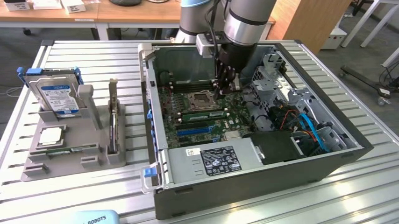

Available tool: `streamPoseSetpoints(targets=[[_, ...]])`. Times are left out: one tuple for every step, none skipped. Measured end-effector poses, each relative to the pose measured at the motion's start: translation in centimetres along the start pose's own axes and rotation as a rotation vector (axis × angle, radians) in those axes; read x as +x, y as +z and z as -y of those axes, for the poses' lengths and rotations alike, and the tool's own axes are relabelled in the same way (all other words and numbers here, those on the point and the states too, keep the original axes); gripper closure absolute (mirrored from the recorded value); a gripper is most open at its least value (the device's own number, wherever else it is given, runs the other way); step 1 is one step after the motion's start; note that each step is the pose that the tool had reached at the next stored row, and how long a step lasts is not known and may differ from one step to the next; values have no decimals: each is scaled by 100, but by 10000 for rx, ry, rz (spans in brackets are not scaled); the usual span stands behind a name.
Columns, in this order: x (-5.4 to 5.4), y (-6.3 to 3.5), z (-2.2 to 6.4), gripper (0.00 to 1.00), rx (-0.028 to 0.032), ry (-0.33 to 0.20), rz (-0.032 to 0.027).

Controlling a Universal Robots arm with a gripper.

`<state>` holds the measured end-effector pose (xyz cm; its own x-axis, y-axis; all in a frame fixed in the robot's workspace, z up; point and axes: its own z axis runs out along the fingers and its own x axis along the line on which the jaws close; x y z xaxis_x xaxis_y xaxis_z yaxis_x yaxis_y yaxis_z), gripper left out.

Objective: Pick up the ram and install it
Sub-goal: 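Press down the ram until it locks into place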

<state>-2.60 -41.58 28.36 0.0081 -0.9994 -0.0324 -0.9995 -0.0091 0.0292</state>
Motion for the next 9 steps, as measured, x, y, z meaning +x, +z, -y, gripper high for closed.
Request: streamPoseSetpoints(targets=[[-2,0,0,90,8,1,-6],[-2,0,0,90,8,1,-10],[-2,0,0,90,9,0,-12],[-2,0,0,90,9,0,-12],[-2,0,1,90,9,0,-13],[-3,1,1,90,10,1,-19],[-4,1,1,90,10,2,-41],[-4,0,1,90,8,3,-78],[-5,-1,1,90,7,4,-124]])
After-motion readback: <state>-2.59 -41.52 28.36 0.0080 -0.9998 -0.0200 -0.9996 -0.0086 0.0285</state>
